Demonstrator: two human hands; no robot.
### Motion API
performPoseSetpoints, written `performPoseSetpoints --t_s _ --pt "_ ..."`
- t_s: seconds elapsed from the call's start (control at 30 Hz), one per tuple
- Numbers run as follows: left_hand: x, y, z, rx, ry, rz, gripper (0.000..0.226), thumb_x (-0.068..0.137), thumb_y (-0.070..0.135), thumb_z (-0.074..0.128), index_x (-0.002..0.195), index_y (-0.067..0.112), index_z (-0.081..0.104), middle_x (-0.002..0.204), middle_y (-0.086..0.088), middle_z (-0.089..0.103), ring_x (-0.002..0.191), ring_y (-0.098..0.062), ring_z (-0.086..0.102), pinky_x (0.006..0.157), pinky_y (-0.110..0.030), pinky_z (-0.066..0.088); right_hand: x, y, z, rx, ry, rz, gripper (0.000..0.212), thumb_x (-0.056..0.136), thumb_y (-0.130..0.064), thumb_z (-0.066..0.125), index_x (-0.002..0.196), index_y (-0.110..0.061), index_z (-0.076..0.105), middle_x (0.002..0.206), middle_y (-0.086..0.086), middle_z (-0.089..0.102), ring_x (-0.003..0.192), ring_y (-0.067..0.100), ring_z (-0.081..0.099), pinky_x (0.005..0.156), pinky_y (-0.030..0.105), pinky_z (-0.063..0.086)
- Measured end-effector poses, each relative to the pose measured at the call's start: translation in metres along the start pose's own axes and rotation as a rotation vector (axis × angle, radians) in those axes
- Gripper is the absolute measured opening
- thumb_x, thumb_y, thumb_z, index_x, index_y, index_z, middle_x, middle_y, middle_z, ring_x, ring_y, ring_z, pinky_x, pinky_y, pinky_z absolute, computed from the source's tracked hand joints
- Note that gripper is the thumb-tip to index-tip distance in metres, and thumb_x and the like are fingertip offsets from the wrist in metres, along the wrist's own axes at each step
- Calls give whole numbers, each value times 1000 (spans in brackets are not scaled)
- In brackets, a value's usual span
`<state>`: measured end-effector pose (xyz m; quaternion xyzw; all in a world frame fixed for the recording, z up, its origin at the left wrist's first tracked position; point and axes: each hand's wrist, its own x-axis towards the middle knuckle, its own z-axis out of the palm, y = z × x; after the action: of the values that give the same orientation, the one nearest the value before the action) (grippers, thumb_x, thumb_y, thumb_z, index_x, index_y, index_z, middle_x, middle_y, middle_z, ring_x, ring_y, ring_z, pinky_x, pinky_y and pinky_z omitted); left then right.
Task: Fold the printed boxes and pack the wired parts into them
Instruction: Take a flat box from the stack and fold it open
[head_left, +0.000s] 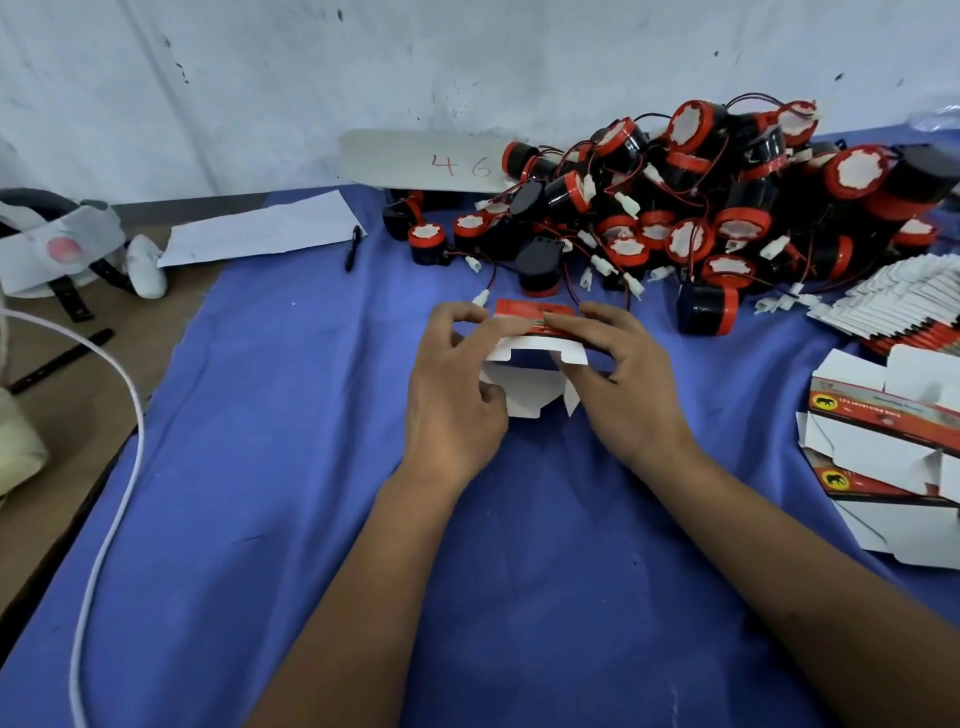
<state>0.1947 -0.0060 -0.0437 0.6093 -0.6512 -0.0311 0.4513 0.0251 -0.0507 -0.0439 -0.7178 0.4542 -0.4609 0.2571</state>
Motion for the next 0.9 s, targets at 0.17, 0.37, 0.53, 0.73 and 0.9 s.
performPoseSetpoints --t_s 0.17,0.37,0.53,0.73,0.9 --pt "0 0 -1 -169 -184 -21 70 69 -7 49 129 26 64 156 9 42 148 -9 34 101 -11 38 0 1 -1 138 -27 39 30 97 -11 66 123 -24 72 134 -6 58 113 -11 56 88 2 42" --pt "2 -3 1 -348 -96 -90 34 90 51 63 106 20 67 126 19 63 127 6 52 96 -34 51 1 0 0 119 -126 8 37 98 -6 63 128 -27 70 141 -7 52 126 -3 50 92 2 40" --pt "3 -8 5 -210 -60 -53 35 91 46 68 121 29 64 125 14 61 115 -6 60 85 -37 57 1 1 0 204 -124 26 39 98 -4 62 131 -25 68 138 -12 59 122 -5 55 95 10 47" --pt "4 -12 3 -98 -29 -64 35 93 38 73 124 25 64 123 10 59 109 -6 58 88 -31 52 7 9 -21 375 -470 69 58 87 -8 57 139 -33 58 137 -11 63 126 7 59 105 32 50" --pt "4 -10 1 -64 -13 -65 31 92 27 76 121 22 66 121 8 59 107 -7 58 90 -32 52 10 18 -30 326 -590 8 74 85 -5 77 149 -29 48 144 -11 57 131 13 57 108 41 49"
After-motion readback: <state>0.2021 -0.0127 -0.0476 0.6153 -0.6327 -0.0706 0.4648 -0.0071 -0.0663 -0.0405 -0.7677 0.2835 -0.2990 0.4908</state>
